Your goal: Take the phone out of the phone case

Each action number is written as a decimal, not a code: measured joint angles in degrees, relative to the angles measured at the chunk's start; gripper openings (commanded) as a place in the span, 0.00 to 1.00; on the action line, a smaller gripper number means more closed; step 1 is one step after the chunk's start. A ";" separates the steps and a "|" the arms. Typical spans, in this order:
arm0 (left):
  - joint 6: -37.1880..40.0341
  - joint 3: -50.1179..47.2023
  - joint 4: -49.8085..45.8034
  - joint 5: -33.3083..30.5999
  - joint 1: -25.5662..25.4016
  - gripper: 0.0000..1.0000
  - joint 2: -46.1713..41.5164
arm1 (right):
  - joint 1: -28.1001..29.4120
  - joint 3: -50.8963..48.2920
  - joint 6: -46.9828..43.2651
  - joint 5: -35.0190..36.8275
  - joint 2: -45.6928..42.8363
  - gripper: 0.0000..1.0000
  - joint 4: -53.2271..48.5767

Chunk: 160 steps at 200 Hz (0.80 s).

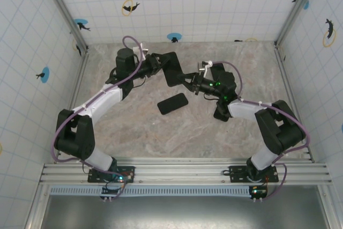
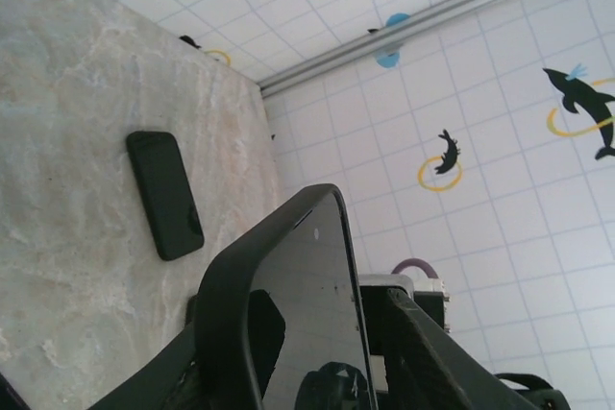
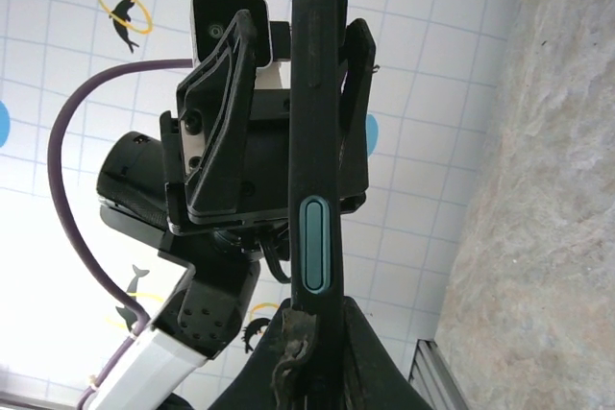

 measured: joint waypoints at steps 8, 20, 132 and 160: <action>-0.46 0.00 0.55 0.46 0.02 0.35 0.07 | 0.00 -0.04 0.52 0.02 -0.02 0.11 0.72; -0.92 0.00 1.40 1.16 0.07 0.34 0.20 | 0.00 -0.07 1.14 0.00 0.00 0.11 1.51; -11.26 -1.90 13.57 2.56 0.00 0.07 1.20 | -0.90 -0.59 5.70 0.94 -0.44 0.35 5.18; -13.11 -2.45 14.93 0.70 0.00 0.07 1.40 | -1.07 -0.61 3.23 1.57 -1.68 0.48 4.48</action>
